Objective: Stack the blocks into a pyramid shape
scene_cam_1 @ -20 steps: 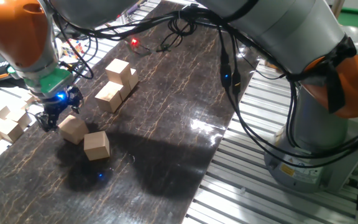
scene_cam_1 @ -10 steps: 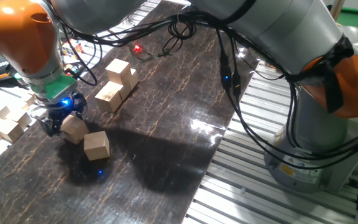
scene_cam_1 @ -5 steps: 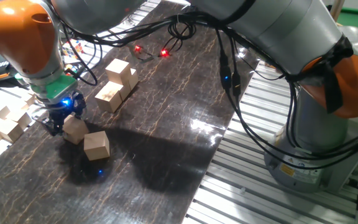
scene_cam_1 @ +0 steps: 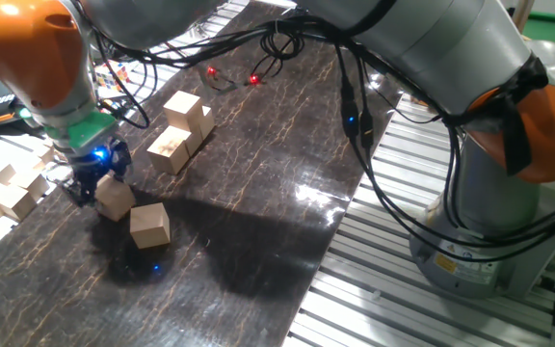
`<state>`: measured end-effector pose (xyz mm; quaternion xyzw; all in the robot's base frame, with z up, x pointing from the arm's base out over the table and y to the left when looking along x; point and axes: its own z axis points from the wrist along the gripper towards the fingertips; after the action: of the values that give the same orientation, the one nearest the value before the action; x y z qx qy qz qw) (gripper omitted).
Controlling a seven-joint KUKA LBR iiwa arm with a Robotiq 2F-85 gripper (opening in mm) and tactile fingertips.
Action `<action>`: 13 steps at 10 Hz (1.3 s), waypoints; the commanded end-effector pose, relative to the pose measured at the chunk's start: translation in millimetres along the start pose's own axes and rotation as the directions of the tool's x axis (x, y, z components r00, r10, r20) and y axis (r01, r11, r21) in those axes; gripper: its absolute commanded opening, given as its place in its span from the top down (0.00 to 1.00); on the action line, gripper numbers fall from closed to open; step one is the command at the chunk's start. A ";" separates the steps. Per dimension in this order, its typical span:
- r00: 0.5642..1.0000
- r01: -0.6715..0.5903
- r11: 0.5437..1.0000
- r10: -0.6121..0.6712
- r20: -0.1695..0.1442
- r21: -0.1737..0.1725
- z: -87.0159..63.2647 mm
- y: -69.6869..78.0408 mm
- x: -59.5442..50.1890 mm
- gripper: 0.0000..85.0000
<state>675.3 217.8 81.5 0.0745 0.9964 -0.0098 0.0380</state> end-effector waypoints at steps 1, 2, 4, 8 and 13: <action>1.000 -0.020 1.000 0.020 -0.003 0.001 -13.6 -1.3 -3.6 0.99; 0.998 -0.055 0.998 0.055 -0.002 0.001 -23.6 -2.6 -6.7 0.99; 0.987 -0.158 0.987 0.158 0.003 -0.016 -41.4 -10.0 -10.1 0.99; 0.938 -0.346 0.938 0.346 0.002 0.003 -61.9 -36.2 -13.9 0.99; 0.809 -0.586 0.810 0.587 -0.035 0.037 -67.9 -53.8 -10.9 0.99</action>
<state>672.8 164.6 150.9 0.2890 0.9572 -0.0069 0.0167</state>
